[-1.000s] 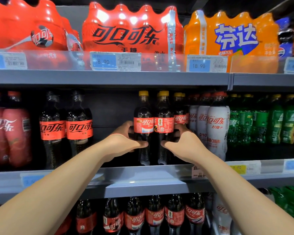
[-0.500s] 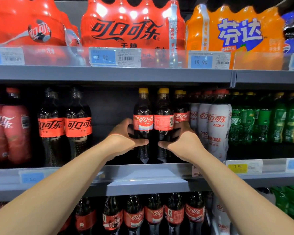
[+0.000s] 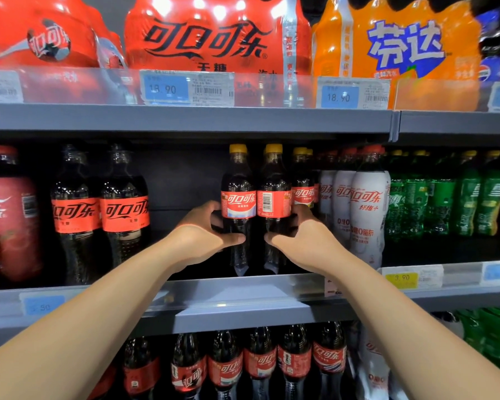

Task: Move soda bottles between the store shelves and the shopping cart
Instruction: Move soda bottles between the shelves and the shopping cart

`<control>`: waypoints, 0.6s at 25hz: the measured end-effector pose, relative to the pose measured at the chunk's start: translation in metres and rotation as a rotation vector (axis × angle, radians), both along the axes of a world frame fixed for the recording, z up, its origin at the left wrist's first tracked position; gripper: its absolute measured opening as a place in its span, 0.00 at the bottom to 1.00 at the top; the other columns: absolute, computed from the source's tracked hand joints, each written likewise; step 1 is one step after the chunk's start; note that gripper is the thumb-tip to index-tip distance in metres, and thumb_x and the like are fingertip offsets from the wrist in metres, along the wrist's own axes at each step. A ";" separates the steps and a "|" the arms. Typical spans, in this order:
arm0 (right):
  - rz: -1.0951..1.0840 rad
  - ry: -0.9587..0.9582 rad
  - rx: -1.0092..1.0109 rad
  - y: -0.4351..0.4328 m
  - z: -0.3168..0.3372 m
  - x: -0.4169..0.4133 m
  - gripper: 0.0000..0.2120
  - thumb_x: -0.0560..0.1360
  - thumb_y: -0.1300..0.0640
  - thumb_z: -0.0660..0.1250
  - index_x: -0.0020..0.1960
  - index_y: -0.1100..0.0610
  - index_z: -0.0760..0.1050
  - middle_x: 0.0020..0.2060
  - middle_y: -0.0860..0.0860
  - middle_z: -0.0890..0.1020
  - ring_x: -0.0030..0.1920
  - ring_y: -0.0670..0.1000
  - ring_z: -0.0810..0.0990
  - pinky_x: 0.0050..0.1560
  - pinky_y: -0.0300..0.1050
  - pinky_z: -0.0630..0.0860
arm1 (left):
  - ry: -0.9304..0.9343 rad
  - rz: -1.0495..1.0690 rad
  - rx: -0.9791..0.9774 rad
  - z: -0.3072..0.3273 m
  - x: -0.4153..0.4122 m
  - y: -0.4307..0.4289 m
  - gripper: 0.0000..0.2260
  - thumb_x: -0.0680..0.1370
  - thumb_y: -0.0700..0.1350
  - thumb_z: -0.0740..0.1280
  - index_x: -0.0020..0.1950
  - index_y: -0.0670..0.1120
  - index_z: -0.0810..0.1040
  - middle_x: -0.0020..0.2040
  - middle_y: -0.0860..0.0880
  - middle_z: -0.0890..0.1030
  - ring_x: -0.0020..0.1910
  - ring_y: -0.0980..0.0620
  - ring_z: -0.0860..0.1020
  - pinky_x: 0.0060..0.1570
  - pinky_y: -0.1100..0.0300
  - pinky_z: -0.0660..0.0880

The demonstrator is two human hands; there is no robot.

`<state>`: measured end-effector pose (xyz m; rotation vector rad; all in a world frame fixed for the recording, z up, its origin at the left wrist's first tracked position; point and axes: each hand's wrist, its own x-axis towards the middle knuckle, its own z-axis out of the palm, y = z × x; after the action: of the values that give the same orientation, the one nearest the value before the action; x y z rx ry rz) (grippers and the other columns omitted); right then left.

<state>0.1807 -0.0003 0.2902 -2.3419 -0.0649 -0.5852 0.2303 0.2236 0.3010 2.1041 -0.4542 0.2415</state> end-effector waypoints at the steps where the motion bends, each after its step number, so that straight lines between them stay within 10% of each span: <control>1: 0.001 -0.009 0.003 -0.002 0.000 0.001 0.34 0.72 0.43 0.75 0.71 0.49 0.63 0.58 0.48 0.80 0.50 0.50 0.80 0.42 0.40 0.77 | 0.001 0.004 0.015 0.000 -0.001 0.000 0.32 0.60 0.57 0.80 0.60 0.58 0.72 0.53 0.53 0.83 0.52 0.48 0.84 0.56 0.45 0.81; 15: -0.101 -0.058 -0.067 0.001 0.007 -0.003 0.35 0.69 0.43 0.79 0.69 0.51 0.67 0.59 0.49 0.80 0.52 0.52 0.78 0.46 0.42 0.71 | 0.000 0.050 0.087 0.002 -0.008 -0.009 0.25 0.72 0.51 0.78 0.66 0.56 0.73 0.53 0.54 0.81 0.51 0.48 0.83 0.57 0.48 0.80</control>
<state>0.1772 0.0006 0.2969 -2.4040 0.0074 -0.7110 0.2224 0.2149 0.3028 2.2026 -0.4187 0.2546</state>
